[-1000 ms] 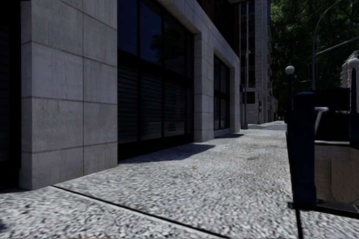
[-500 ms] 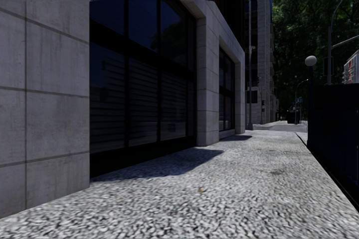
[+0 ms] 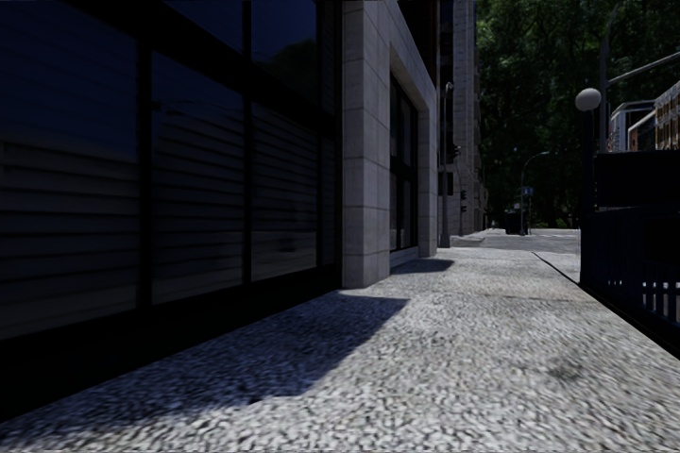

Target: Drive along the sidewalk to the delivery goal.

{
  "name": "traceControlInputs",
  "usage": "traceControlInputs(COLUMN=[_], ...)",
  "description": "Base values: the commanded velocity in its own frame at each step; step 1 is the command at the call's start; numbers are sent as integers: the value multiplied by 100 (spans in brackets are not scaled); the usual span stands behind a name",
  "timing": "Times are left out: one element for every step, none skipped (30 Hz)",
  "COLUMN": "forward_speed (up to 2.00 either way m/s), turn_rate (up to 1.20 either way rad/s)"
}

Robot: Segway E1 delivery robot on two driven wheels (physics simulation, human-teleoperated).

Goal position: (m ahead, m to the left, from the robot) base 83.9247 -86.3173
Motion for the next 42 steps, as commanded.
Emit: traceControlInputs(forward_speed=[200, 200, 200, 200, 200, 200, 200, 200, 200, 200, 200, 200, 200, 200, 200, 200, 200, 200, 200, 200, 200, 200, 200, 200, 200, 200, 200, 200, 200, 200, 200, 200, 200, 200, 200, 200, 200, 200, 200, 200, 200, 200], turn_rate=[-51, -51, -51, -51, -51, -51, -51, -51, -51, -51, -51, -51, -51, -51, -51, -51, -51, -51, -51, -51, -51, -51, -51, -49, -4, 0, 0, 0, 0, 0, 0, 0, 0, 0, 0, 0, 0, 0, 0, 0, 0, 0])
